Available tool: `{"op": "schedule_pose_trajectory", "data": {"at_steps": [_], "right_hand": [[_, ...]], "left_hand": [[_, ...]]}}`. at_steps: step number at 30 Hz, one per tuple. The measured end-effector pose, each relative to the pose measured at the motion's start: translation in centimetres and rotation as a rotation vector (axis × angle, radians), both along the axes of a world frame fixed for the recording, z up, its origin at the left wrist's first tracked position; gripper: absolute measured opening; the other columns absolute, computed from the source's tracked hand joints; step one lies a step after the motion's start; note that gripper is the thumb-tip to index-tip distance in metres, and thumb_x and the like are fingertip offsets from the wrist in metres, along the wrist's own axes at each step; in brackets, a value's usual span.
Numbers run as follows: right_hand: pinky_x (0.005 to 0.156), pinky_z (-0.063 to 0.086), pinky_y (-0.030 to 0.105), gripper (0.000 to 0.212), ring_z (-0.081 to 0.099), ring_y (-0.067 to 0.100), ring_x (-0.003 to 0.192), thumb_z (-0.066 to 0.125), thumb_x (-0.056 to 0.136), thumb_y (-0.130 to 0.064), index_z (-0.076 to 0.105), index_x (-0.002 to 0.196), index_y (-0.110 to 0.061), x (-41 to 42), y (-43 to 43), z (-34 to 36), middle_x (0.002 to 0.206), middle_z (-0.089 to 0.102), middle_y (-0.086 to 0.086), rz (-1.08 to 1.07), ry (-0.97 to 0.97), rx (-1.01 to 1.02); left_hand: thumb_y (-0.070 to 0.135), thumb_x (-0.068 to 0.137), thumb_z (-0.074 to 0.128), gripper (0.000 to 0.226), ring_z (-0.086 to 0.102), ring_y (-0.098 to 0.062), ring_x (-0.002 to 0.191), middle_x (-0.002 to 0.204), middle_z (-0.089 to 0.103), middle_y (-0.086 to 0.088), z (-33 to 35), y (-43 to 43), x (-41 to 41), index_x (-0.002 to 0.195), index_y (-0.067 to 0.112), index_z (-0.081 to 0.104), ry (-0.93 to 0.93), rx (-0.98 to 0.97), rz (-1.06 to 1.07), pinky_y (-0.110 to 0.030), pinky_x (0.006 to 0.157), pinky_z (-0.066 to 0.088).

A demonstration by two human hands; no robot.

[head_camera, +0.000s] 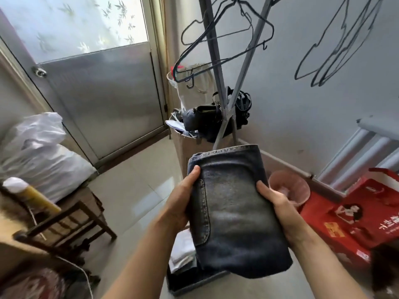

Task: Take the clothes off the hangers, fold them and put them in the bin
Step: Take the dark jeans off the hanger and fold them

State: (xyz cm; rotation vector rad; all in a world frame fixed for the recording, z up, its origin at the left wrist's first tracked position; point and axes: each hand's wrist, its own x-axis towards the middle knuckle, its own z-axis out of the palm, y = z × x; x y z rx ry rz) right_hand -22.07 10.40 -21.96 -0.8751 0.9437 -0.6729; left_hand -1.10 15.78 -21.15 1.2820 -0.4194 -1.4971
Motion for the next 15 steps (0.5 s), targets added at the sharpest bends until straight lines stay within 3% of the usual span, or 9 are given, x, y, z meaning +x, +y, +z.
{"op": "schedule_pose_trajectory", "data": {"at_steps": [2, 5, 8, 10, 13, 15], "right_hand": [[0.094, 0.05, 0.047, 0.047, 0.067, 0.037, 0.104, 0.06, 0.085, -0.035, 0.064, 0.118, -0.003, 0.6, -2.0, -1.8, 0.114, 0.069, 0.021, 0.032, 0.056, -0.007], [0.093, 0.052, 0.047, 0.048, 0.07, 0.032, 0.101, 0.065, 0.079, -0.039, 0.066, 0.113, -0.005, 2.6, -3.9, -4.5, 0.107, 0.073, 0.015, 0.107, 0.166, -0.069], [0.08, 0.058, 0.039, 0.044, 0.073, 0.022, 0.084, 0.075, 0.064, -0.043, 0.072, 0.094, -0.011, 6.1, -5.5, -8.1, 0.086, 0.077, 0.002, 0.04, 0.322, -0.212], [0.067, 0.056, 0.03, 0.034, 0.071, 0.017, 0.074, 0.075, 0.067, -0.043, 0.072, 0.081, -0.011, 7.9, -6.5, -10.5, 0.073, 0.075, -0.002, -0.045, 0.374, -0.253], [0.054, 0.047, 0.02, 0.036, 0.061, 0.008, 0.057, 0.072, 0.075, -0.043, 0.065, 0.065, -0.009, 9.8, -8.6, -14.4, 0.055, 0.066, -0.009, -0.127, 0.402, -0.294], [0.044, 0.04, 0.013, 0.039, 0.051, -0.004, 0.044, 0.069, 0.08, -0.041, 0.06, 0.059, -0.01, 10.6, -9.7, -17.1, 0.043, 0.058, -0.014, -0.139, 0.402, -0.309]], "left_hand": [[0.051, 0.076, 0.07, 0.053, 0.073, -0.029, 0.09, 0.101, 0.075, -0.014, -2.4, -1.7, 0.3, 0.109, 0.009, 0.07, -0.1, -0.003, 0.104, -0.037, 0.076, 0.058], [0.043, 0.066, 0.083, 0.048, 0.074, -0.026, 0.084, 0.094, 0.077, -0.011, -6.4, -3.7, 0.3, 0.101, 0.012, 0.072, -0.201, 0.007, 0.294, -0.037, 0.073, 0.06], [0.05, 0.059, 0.087, 0.05, 0.074, -0.019, 0.083, 0.088, 0.077, 0.0, -10.8, -6.2, 1.1, 0.095, 0.018, 0.073, -0.328, 0.063, 0.474, -0.038, 0.078, 0.061], [0.058, 0.053, 0.085, 0.053, 0.073, -0.015, 0.08, 0.082, 0.076, 0.005, -13.0, -7.3, 2.1, 0.089, 0.02, 0.074, -0.371, 0.126, 0.524, -0.037, 0.079, 0.06], [0.062, 0.062, 0.081, 0.052, 0.072, -0.018, 0.078, 0.081, 0.076, -0.001, -17.1, -8.9, 4.7, 0.083, 0.014, 0.076, -0.26, 0.255, 0.481, -0.033, 0.077, 0.059], [0.064, 0.073, 0.071, 0.054, 0.072, -0.023, 0.081, 0.086, 0.076, -0.006, -19.7, -9.7, 6.2, 0.089, 0.012, 0.075, -0.172, 0.306, 0.437, -0.034, 0.079, 0.058]]}}
